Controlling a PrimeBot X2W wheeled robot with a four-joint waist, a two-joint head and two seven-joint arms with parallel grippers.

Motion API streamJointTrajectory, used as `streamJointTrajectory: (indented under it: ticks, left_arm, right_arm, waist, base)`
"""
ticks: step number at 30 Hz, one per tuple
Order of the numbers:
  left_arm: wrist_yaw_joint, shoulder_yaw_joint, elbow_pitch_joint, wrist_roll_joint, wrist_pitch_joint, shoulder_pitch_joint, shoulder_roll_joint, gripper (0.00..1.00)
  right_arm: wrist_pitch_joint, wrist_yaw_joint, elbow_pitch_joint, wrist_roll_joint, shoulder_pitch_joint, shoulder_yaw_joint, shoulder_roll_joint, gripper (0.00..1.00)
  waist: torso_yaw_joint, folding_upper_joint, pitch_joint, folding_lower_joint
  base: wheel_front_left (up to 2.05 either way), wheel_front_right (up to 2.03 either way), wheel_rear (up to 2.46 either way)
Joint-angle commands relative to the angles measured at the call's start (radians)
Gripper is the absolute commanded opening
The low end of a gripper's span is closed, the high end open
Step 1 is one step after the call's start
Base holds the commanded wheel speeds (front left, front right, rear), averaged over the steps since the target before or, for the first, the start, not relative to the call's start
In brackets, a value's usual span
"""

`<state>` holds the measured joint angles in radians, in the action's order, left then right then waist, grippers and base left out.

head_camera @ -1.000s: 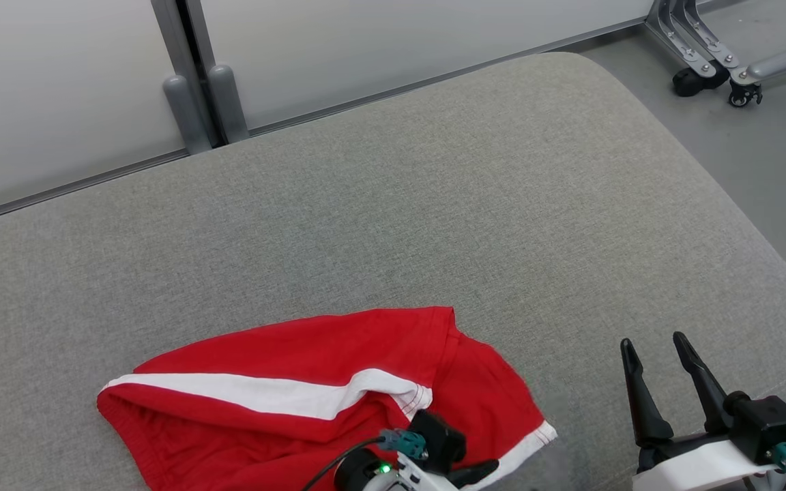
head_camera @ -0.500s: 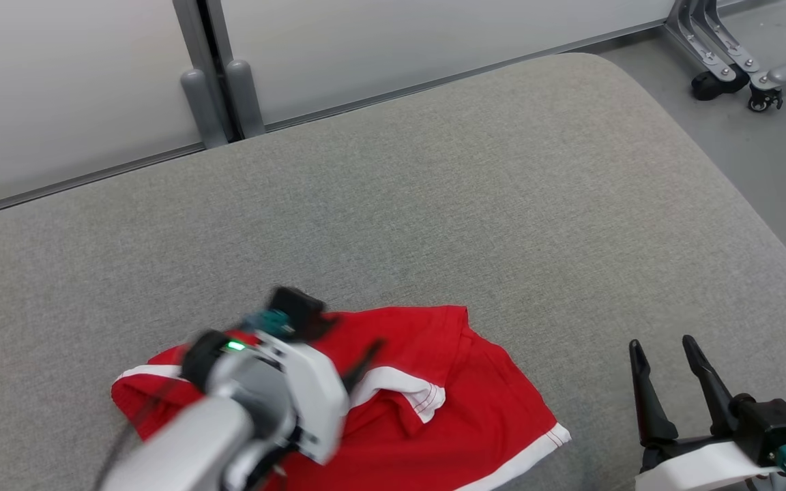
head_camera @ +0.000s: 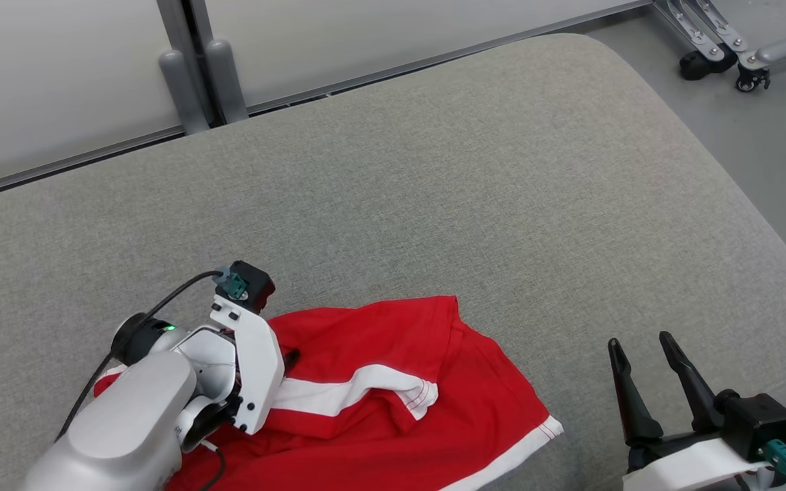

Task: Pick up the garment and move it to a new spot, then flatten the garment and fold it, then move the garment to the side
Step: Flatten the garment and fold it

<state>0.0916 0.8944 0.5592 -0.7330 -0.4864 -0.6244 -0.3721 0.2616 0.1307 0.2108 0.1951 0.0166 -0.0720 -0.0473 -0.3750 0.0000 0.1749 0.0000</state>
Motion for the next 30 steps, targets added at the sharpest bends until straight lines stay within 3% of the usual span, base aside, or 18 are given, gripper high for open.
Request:
streamJointTrajectory:
  ticks: [1, 4, 9, 12, 21, 24, 25, 27, 30]
  left_arm:
    - [0.012, 0.018, 0.014, -0.004, -0.019, 0.002, -0.002, 0.00]
    - [0.015, 0.029, 0.029, 0.010, 0.000, -0.010, -0.005, 0.00]
    - [-0.078, 0.001, 0.073, 0.098, 0.157, -0.087, -0.007, 0.00]
    - [-0.109, -0.010, 0.118, 0.133, 0.239, -0.135, 0.008, 0.00]
    - [-0.143, -0.038, 0.293, 0.191, 0.434, -0.277, 0.026, 0.00]
    - [-0.134, -0.041, 0.358, 0.189, 0.479, -0.289, 0.039, 0.00]
    - [-0.131, -0.047, 0.376, 0.180, 0.494, -0.290, 0.048, 0.15]
    - [-0.131, -0.054, 0.408, 0.178, 0.538, -0.296, 0.054, 1.00]
    - [-0.145, -0.089, 0.427, 0.150, 0.641, -0.283, 0.076, 1.00]
  right_arm:
    - [0.005, 0.000, 0.001, 0.008, 0.005, 0.004, -0.006, 1.00]
    - [0.005, 0.000, -0.001, 0.011, 0.002, 0.010, -0.006, 1.00]
    - [0.005, 0.000, -0.009, 0.016, 0.016, 0.011, -0.006, 1.00]
    - [0.005, 0.000, -0.009, 0.015, 0.027, 0.004, -0.006, 1.00]
    - [0.005, 0.000, -0.005, 0.012, 0.057, -0.023, -0.006, 1.00]
    - [0.005, 0.000, 0.001, 0.008, 0.057, -0.027, -0.006, 1.00]
    - [0.005, 0.000, 0.002, 0.008, 0.056, -0.029, -0.006, 1.00]
    - [0.005, 0.000, 0.004, 0.008, 0.058, -0.029, -0.006, 1.00]
    - [0.005, 0.000, -0.004, 0.002, 0.060, -0.017, -0.006, 1.00]
  waist:
    - [-0.004, 0.0000, 0.004, 0.0000]
    - [-0.007, 0.0000, 0.015, 0.0000]
    - [-0.008, 0.0000, 0.043, 0.0000]
    - [-0.011, 0.0000, 0.061, 0.0000]
    - [-0.037, 0.0000, 0.095, 0.0000]
    - [-0.046, 0.0000, 0.093, 0.0000]
    - [-0.048, 0.0000, 0.092, 0.0000]
    - [-0.050, 0.0000, 0.091, 0.0000]
    - [-0.039, 0.0000, 0.078, 0.0000]
  base:
    - [0.00, 0.00, 0.00]
    - [0.00, 0.00, 0.00]
    - [0.00, 0.00, 0.00]
    - [0.00, 0.00, 0.00]
    - [0.00, 0.00, 0.00]
    - [0.00, 0.00, 0.00]
    - [0.00, 0.00, 0.00]
    - [0.00, 0.00, 0.00]
    - [0.00, 0.00, 0.00]
